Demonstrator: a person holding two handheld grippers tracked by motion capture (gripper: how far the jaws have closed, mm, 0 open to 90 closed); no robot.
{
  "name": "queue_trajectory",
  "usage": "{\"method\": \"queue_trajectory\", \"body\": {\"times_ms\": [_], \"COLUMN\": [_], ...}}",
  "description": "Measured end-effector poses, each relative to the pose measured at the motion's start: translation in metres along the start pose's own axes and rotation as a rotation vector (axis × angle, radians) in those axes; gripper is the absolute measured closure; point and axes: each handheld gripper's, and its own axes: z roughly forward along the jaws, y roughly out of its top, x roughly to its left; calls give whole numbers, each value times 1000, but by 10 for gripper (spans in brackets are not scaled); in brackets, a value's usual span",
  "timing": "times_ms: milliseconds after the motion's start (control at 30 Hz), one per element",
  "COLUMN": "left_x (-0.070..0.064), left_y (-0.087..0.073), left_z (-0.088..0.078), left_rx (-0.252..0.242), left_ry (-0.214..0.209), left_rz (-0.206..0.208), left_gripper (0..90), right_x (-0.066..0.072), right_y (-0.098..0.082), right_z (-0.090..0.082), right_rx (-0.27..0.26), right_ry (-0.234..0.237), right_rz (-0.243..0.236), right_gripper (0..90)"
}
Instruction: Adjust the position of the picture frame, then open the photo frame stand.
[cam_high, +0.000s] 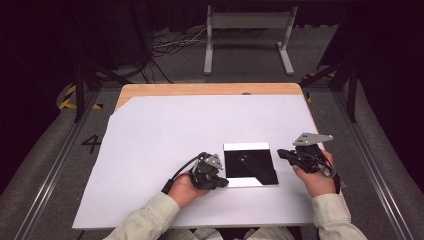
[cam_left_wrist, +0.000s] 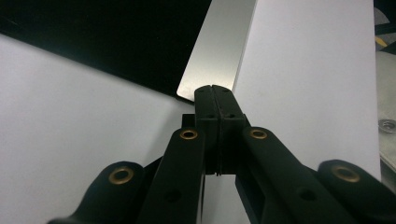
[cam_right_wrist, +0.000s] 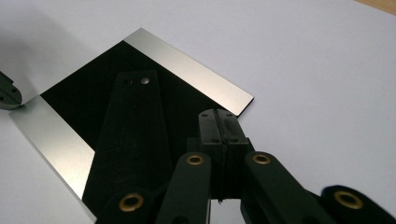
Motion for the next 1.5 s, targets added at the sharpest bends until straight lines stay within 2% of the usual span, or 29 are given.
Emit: {"method": "queue_trajectory", "body": {"times_ms": [100, 167, 333, 500, 667, 933, 1067, 1500], "left_x": [-2, -2, 3, 11, 18, 27, 33, 49], "left_y": [-1, -1, -6, -13, -18, -25, -30, -40], "left_z": [-6, -14, -34, -49, -57, -68, -76, -91], "left_rx": [-10, -25, -55, -79, -88, -124, -162, -219], "left_ry": [1, 13, 30, 35, 53, 92, 124, 189], "left_rz": [-1, 23, 38, 22, 17, -21, -62, -129], "left_gripper": [900, 900, 900, 900, 900, 894, 887, 879], "right_x": [0, -1, -4, -8, -10, -11, -12, -14], "right_y": [0, -1, -3, -5, -7, -8, -9, -12], "right_z": [-2, -5, -12, -19, -22, -24, -26, -29], "right_rx": [-2, -4, -6, -9, 6, 25, 31, 73], "right_ry": [4, 13, 42, 74, 97, 111, 110, 125], "right_rz": [-6, -14, -41, -64, -88, -106, -96, -83], "right_gripper": [900, 900, 900, 900, 900, 900, 900, 900]}}
